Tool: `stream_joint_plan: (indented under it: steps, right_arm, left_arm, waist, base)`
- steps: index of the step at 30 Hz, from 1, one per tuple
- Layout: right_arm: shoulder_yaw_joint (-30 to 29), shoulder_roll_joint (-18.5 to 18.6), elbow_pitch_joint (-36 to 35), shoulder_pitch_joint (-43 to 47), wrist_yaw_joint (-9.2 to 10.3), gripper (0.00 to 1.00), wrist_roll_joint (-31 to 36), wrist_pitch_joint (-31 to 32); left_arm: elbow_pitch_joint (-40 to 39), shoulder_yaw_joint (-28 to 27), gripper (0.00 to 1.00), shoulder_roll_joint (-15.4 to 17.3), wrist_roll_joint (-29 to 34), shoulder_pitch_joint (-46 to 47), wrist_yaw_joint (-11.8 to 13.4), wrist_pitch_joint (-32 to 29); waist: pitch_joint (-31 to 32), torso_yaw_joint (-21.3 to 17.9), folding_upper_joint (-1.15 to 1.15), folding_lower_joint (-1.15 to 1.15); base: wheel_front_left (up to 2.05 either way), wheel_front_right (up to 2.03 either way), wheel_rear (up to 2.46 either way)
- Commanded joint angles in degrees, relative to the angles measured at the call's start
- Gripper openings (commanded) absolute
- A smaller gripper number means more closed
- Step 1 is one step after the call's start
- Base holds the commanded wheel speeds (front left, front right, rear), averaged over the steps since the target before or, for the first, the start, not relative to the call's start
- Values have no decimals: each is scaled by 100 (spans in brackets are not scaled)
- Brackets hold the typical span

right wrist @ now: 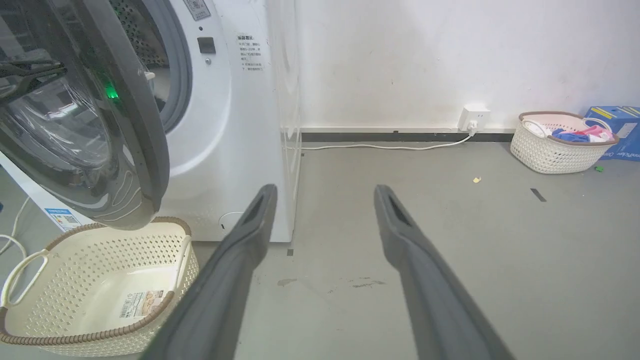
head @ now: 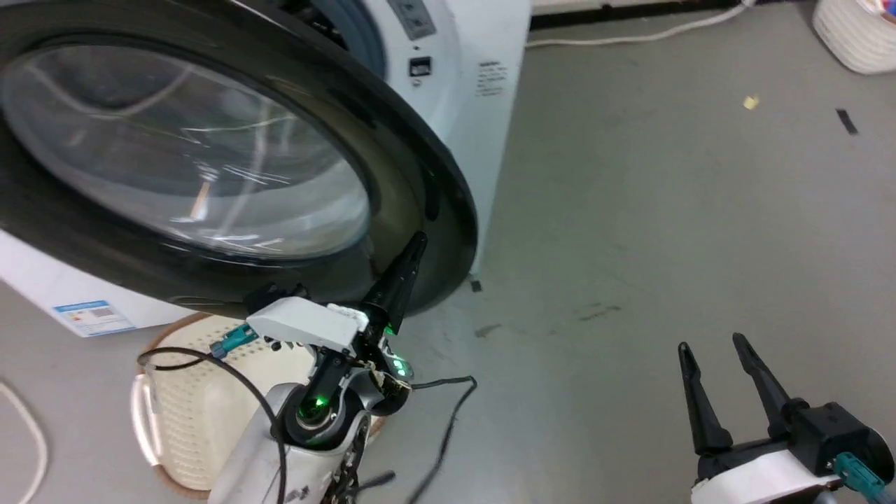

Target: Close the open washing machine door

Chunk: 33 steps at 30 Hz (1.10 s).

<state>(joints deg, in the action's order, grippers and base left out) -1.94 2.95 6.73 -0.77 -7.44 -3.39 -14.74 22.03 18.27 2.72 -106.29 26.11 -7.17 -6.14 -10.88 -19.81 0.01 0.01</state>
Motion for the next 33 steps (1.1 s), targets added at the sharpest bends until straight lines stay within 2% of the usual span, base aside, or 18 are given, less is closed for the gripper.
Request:
stream_joint_plan:
  steps: [1, 6, 7, 8, 9, 11, 13, 15, 18, 21, 24, 27, 28, 29, 33]
  right_arm:
    - [53, -7, -57, -36, -5, 100, -43, -26]
    - [133, -7, -224, 154, -5, 100, -44, -26]
    - [145, -7, -250, 207, -5, 100, -43, -26]
    - [164, -7, -267, 265, -5, 100, -34, -26]
    - [197, -7, -278, 325, -5, 100, -15, -26]
    - [297, -7, -295, 438, -5, 100, 8, -26]
    - [373, -7, -313, 521, -5, 100, 26, -26]
    - [432, -7, -327, 577, -5, 100, 38, -26]
    - [550, 15, -348, 636, -5, 100, 42, -26]
    - [763, 64, -342, 655, -5, 100, 57, -26]
    - [1011, 119, -306, 651, -5, 100, 69, -26]
    - [1223, 169, -239, 641, -5, 98, 46, -26]
    - [1270, 181, -202, 629, -5, 42, 27, -26]
    - [1318, 190, -168, 608, -5, 0, -7, -26]
    - [1534, 355, -18, 406, -5, 0, -32, -26]
  left_arm:
    - [-138, 18, 0, 35, 241, -83, -28, 37]
    - [-966, 163, 0, 402, 1171, -884, -30, 177]
    - [-1161, 216, 25, 524, 1396, -1085, -30, 247]
    - [-1344, 265, 87, 658, 1638, -1285, -30, 358]
    - [-1507, 294, 100, 791, 1880, -1480, -31, 514]
    - [-1782, 322, 100, 1112, 2483, -1826, -31, 983]
    - [-1915, 432, 100, 1559, 3403, -2083, -31, 1574]
    - [-1779, 375, 100, 1846, 4288, -2314, 3, 1976]
    - [-1720, 156, 100, 2096, 5981, -2453, 478, 2104]
    - [-2009, -169, 100, 1988, 7526, -2659, 960, 2110]
    - [-2255, -447, 100, 1723, 8419, -2962, 1250, 2111]
    - [-2346, -504, 100, 1560, 9039, -3180, 1345, 2112]
    - [-2348, -511, 100, 1517, 9184, -3219, 1357, 2112]
    - [-2360, -521, 100, 1470, 9297, -3251, 1366, 2112]
    - [-2353, -591, 100, 1318, 9488, -3298, 1255, 2113]
  waist:
    - [207, 223, -1, -1]
    - [593, 654, -1, -1]
    - [673, 751, -1, -1]
    - [757, 850, -1, -1]
    - [843, 946, -1, -1]
    - [984, 1113, -1, -1]
    - [1072, 1288, -1, -1]
    - [1134, 1451, -1, -1]
    - [1200, 1691, -1, -1]
    - [1227, 1880, -1, -1]
    - [1234, 2022, -1, -1]
    - [1203, 2159, -1, -1]
    - [1183, 2204, -1, -1]
    - [1160, 2249, -1, -1]
    - [988, 2420, -1, -1]
  base:
    - [0, 0, 0]
    - [0, 0, 0]
    - [0, 0, 0]
    - [0, 0, 0]
    - [0, 0, 0]
    - [0, 0, 0]
    - [0, 0, 0]
    - [0, 0, 0]
    - [0, 0, 0]
    - [0, 0, 0]
    - [0, 0, 0]
    - [0, 0, 0]
    - [0, 0, 0]
    - [0, 0, 0]
    - [0, 0, 0]
